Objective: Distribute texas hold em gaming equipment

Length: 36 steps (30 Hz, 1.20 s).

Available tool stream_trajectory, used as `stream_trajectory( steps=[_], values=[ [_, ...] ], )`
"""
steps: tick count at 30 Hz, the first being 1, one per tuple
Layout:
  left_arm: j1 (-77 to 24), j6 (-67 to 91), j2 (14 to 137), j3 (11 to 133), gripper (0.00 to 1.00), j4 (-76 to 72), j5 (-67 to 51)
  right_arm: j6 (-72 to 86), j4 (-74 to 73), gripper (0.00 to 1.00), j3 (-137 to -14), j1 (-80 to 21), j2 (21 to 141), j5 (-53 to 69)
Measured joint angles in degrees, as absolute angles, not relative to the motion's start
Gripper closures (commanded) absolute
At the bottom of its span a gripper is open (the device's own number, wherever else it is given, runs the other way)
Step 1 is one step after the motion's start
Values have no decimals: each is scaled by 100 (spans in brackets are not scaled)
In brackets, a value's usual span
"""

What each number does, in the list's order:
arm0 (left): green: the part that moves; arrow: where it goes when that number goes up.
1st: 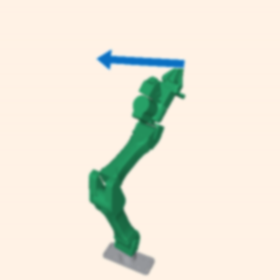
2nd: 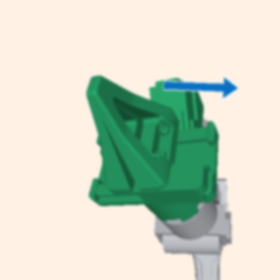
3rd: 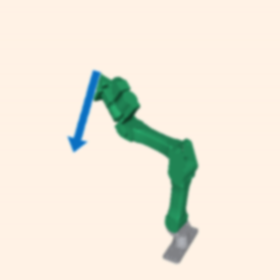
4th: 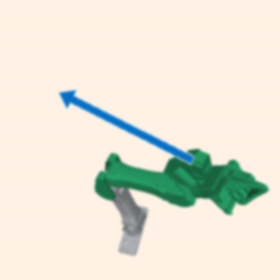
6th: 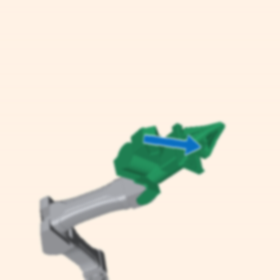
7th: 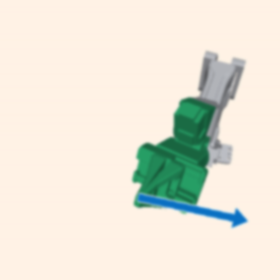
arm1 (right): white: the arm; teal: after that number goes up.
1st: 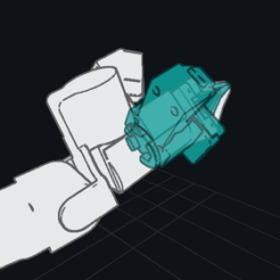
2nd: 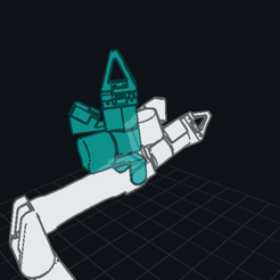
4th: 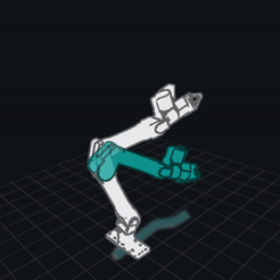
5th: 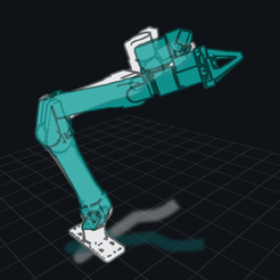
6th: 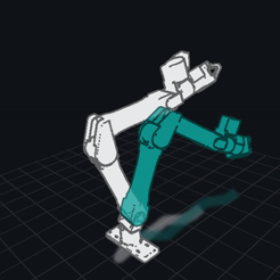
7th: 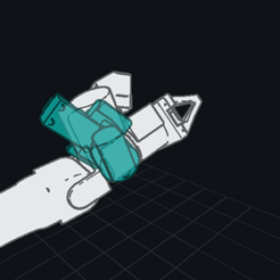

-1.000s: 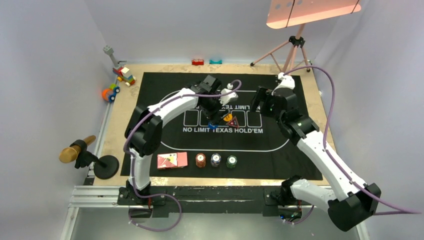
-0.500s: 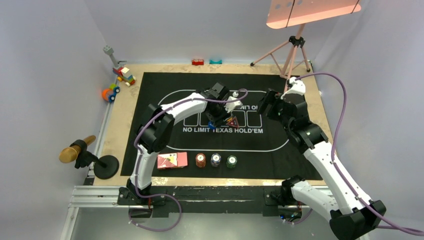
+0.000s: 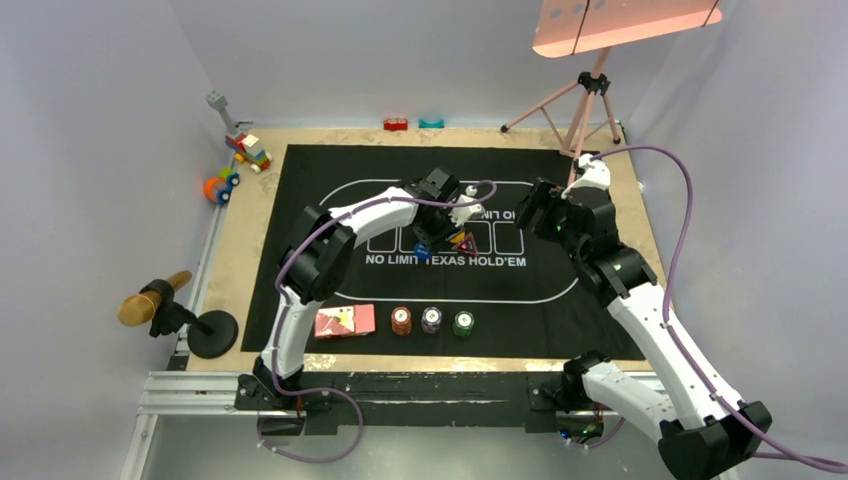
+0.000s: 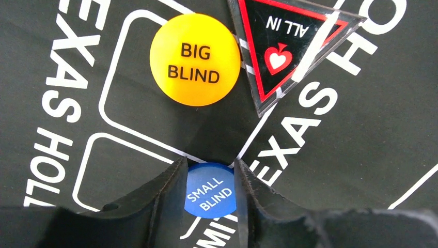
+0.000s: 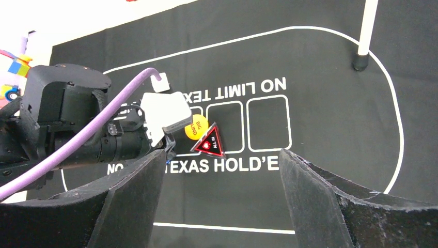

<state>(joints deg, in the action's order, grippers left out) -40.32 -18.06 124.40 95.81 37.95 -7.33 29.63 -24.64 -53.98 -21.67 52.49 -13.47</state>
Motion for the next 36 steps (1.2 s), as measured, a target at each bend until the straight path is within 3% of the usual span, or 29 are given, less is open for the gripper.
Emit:
stream_trajectory(
  steps=[12,36],
  values=[
    [-4101,-1800,12136,9017,75,3426,-294,2961,-2412,19,-5384,-2167,5251,-1328],
    [-4018,-2768,11277,7723,75,4084,1037,2961,-2314,17,-5310,-2167,5199,-1243]
  ],
)
